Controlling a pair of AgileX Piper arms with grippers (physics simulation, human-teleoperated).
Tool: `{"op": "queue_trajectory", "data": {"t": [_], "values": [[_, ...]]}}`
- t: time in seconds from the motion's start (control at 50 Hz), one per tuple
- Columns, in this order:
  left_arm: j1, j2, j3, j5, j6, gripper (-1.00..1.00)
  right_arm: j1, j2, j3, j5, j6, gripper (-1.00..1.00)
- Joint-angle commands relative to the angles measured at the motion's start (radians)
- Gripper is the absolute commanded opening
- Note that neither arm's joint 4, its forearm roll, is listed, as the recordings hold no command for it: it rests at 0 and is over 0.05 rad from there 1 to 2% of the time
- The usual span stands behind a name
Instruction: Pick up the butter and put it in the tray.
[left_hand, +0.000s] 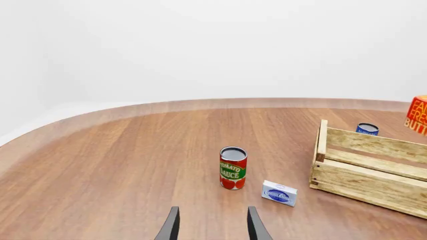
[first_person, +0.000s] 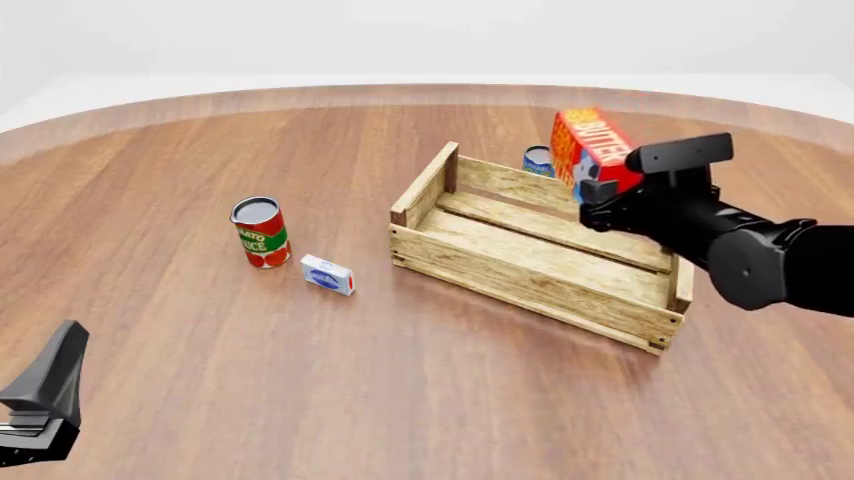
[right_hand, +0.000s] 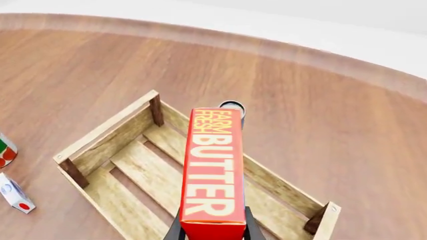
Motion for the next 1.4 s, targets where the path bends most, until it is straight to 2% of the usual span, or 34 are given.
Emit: {"op": "queue_trajectory", "data": {"t": [0.02, 0.44, 1.4], "values": [[0.000, -0.001, 0.000, 0.001, 0.000, 1.00, 0.009, 0.045, -0.027, -0.031, 0.041, -1.00], [0.000, 0.000, 0.000, 0.000, 0.000, 1.00, 0.011, 0.122, -0.041, -0.065, 0.068, -1.00], [0.000, 0.001, 0.000, -0.001, 0.000, 1.00, 0.001, 0.259, -0.107, -0.057, 0.110, -1.00]]}}
